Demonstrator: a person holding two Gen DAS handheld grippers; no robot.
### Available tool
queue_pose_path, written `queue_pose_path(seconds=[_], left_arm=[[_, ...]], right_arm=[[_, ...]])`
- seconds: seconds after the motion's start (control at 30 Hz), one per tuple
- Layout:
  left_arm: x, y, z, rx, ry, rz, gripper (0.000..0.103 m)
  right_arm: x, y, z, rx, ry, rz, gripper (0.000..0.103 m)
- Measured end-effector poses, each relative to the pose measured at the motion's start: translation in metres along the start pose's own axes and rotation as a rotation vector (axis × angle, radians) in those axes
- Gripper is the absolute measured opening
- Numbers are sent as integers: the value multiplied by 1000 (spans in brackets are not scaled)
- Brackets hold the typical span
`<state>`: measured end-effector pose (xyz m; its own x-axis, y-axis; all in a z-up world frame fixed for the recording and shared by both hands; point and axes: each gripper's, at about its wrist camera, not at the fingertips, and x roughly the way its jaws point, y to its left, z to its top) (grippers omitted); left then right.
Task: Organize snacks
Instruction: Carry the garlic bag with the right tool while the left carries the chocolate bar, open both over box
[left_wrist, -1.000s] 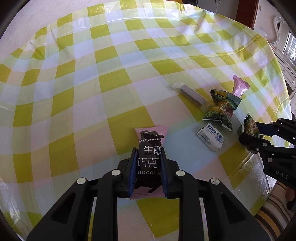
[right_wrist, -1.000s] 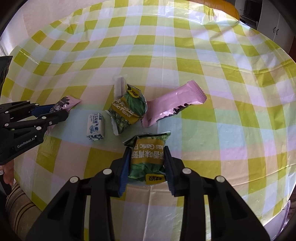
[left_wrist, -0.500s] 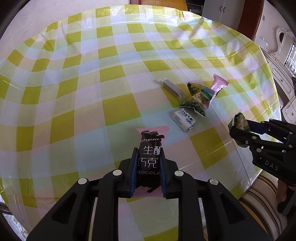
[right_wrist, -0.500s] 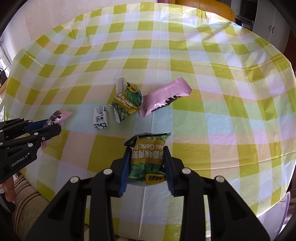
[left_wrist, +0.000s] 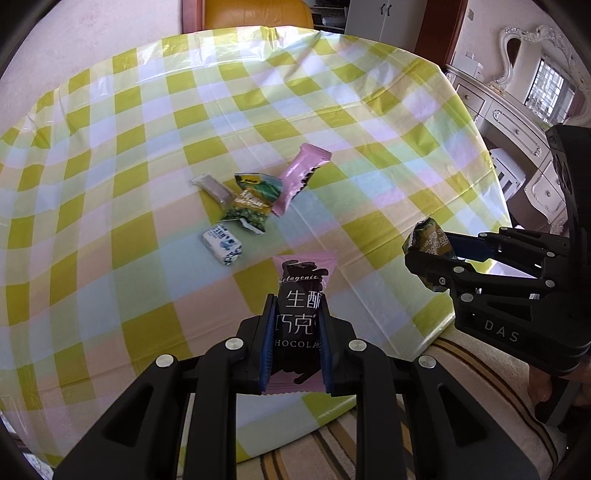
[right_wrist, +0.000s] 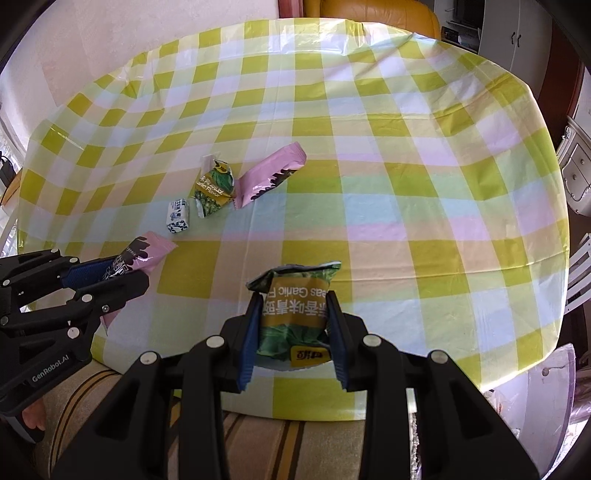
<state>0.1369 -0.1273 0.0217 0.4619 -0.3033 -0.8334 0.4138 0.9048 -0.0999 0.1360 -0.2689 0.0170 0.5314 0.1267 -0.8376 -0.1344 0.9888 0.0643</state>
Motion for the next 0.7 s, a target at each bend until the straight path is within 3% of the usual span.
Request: queue_pose_path(seconds=[0.33,0.7], left_arm=[[8,-69,10,99,19,-92,20],[26,-168,21,273,68,-241,20]], right_arm=[[-26,-67,-28,97,-10,-65,34],[-44,-155,-75,238,20,-182,34]])
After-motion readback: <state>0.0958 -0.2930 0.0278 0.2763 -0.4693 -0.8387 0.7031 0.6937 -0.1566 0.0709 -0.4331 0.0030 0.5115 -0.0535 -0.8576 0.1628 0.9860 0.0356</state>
